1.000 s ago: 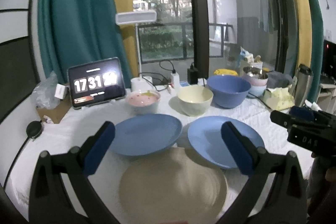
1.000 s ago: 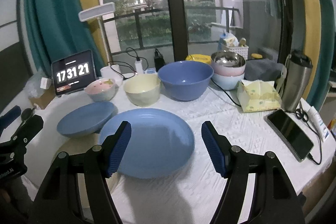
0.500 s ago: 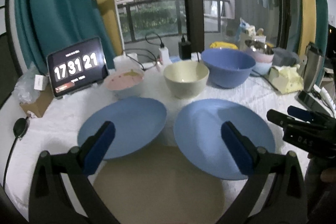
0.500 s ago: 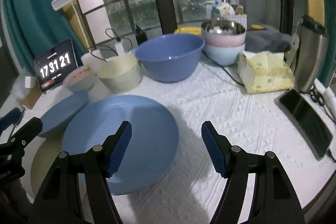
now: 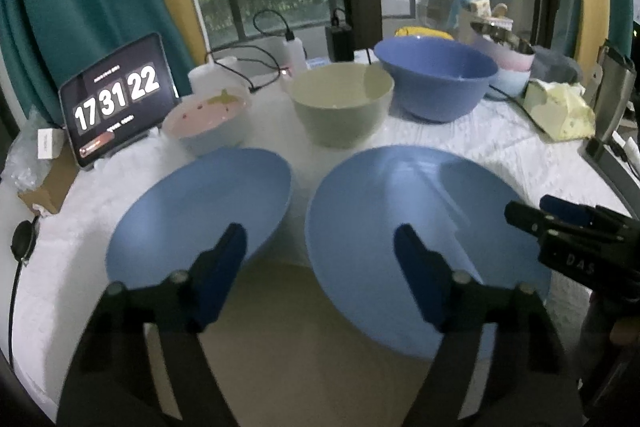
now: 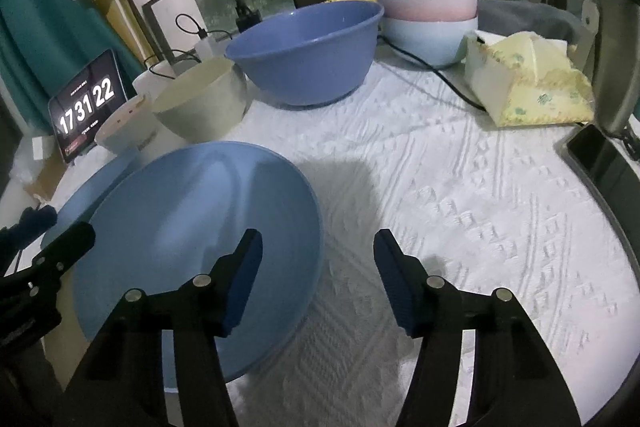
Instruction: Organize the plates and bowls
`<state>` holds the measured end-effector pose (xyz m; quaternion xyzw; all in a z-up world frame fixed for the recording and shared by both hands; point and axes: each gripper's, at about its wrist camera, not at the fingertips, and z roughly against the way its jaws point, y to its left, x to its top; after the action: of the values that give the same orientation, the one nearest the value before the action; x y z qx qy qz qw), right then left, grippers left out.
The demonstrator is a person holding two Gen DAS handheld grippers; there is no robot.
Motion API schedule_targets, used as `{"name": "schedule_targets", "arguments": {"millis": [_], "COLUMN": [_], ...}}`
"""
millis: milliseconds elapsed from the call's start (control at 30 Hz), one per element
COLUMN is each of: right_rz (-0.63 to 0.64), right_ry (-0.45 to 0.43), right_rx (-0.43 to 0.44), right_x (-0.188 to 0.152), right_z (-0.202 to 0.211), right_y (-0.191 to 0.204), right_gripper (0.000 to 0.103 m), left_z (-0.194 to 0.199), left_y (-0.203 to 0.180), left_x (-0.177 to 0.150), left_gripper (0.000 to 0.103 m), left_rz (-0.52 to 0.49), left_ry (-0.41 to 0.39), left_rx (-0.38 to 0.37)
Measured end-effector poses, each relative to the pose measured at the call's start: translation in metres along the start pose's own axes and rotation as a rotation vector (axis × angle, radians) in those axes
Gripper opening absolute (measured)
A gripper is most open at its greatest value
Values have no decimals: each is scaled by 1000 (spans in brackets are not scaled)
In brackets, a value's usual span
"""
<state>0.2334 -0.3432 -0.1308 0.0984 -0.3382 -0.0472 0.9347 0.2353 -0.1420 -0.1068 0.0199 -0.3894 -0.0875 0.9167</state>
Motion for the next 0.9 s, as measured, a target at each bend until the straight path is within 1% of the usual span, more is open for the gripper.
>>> {"name": "schedule_targets", "arguments": {"millis": [33,67,100,167,200,233,267,333,400,467,600,733,900], "right_rz": [-1,0,4,15,21,27,34,47,47,40,30,10,-14], "right_ry": [6,15,24,39,46,48,47,45,42,37,19,-11,-21], "right_rx": [1,6,7,9,13,13,12,4,-4,-8,-20,-48,-95], "right_x": [0,0,0,0,0,0,-1,-1,-2,-2,-2,1,1], "right_z": [-2,-4,-6,-8,-10,-10,-10,-10,-9,-7,0,12,19], "right_y": [0,0,1,2,3,4,5,6,6,4,-1,-13,-32], "right_gripper": [59,55,51,41,40,35,26,19,19,16,16,16,16], "left_z": [-2,-5,-8,-12,-13,-14,-14,-13,-13,-13,-10,-7,-13], "left_y": [-1,-2,-3,-3,-4,-5,-6,-8,-10,-10,-15,-27,-48], "left_x": [0,0,-1,-2,-2,-3,-3,-3,-3,-3,-3,-1,0], "left_gripper": [66,63,55,49,43,39,39,38,36,35,34,34,34], "left_rz": [-1,-2,-1,3,4,3,1,-6,-7,-5,-17,-38,-78], "left_ry": [9,21,32,47,52,55,56,51,51,55,50,47,79], "left_rx": [-3,-5,-7,-8,-11,-14,-17,-10,-10,-10,-26,-64,-117]}}
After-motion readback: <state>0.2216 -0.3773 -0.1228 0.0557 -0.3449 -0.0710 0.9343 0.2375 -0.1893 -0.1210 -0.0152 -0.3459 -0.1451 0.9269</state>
